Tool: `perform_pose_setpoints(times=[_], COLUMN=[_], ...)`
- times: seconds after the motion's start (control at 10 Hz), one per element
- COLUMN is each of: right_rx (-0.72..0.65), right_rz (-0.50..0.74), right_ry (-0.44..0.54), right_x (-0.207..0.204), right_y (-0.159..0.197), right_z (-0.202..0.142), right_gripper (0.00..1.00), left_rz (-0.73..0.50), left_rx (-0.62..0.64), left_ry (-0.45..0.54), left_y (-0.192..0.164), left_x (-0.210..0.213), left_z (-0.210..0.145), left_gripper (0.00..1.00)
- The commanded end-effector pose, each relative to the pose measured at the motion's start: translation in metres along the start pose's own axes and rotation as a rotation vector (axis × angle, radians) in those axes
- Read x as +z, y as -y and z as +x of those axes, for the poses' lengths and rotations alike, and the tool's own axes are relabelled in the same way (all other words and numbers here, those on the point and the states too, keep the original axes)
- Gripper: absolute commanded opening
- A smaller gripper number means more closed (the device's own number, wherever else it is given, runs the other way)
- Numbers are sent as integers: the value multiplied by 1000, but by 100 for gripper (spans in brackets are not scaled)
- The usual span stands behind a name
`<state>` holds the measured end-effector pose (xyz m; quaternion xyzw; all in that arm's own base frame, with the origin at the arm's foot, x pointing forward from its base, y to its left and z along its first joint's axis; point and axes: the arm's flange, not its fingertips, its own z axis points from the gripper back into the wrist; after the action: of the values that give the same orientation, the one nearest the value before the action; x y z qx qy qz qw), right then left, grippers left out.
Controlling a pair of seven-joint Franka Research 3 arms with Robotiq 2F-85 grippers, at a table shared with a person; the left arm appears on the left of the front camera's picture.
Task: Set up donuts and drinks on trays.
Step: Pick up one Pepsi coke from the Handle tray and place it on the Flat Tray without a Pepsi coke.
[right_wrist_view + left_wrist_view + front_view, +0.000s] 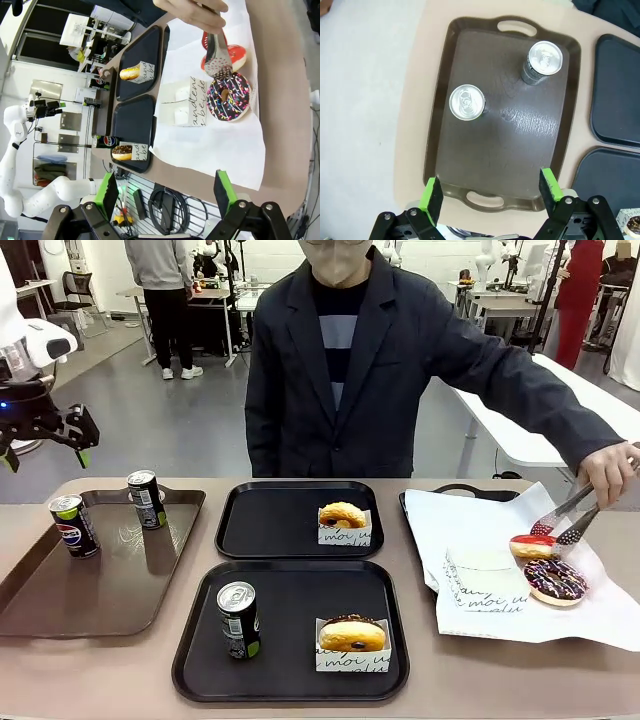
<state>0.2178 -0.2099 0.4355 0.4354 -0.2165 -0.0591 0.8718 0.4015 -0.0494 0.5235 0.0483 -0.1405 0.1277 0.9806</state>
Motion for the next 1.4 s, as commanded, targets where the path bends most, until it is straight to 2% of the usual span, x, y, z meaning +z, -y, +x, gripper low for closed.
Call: perform_pose_setpoints(times=[0.0, 0.6, 1.0, 1.3], right_rx=[17, 17, 17, 17], right_rz=[33, 33, 33, 33], right_ry=[25, 25, 25, 25], right_x=[-1, -1, -1, -1], right_y=[1, 1, 1, 1], right_z=[3, 3, 3, 3], right_gripper=[100, 100, 100, 100], left_rz=[21, -91, -88, -91], left_rx=[38, 63, 38, 30], left_ry=[-64, -162, -209, -218], left_y=[-5, -43, -39, -37], left_x=[-33, -86, -125, -138], left_z=[23, 60, 60, 60], left_gripper=[100, 100, 100, 100])
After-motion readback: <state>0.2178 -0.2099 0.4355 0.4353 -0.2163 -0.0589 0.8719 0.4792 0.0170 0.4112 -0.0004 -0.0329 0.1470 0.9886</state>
